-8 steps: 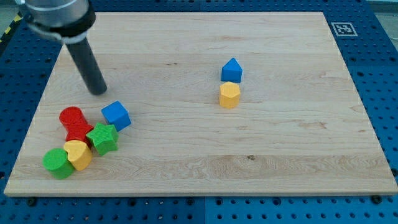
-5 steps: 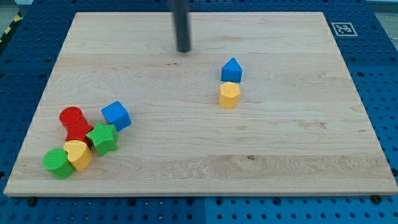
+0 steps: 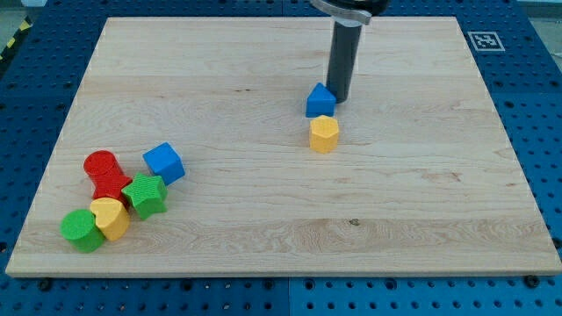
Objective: Slide the blue triangle to the green star
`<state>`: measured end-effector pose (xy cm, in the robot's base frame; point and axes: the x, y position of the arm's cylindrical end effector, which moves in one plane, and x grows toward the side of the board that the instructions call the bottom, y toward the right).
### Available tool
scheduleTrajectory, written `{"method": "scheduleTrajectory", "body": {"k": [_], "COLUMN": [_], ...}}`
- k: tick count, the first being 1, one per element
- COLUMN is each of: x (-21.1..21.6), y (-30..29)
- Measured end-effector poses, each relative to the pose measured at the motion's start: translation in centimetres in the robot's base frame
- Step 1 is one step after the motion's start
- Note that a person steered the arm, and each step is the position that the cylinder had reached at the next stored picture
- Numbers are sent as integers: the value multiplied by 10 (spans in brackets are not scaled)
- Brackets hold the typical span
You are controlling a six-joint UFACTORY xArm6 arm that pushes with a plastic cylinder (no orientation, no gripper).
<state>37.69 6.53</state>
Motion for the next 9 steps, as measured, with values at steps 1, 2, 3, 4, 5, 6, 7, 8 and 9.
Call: {"method": "scheduleTrajectory", "body": {"k": [1,2,3,4,5,6,7,8,9], "x": [0,12,26,26,26,33,58,78,98], "y": [-20,-26,-31,-43,-60,-68,-69,-69,-69]}}
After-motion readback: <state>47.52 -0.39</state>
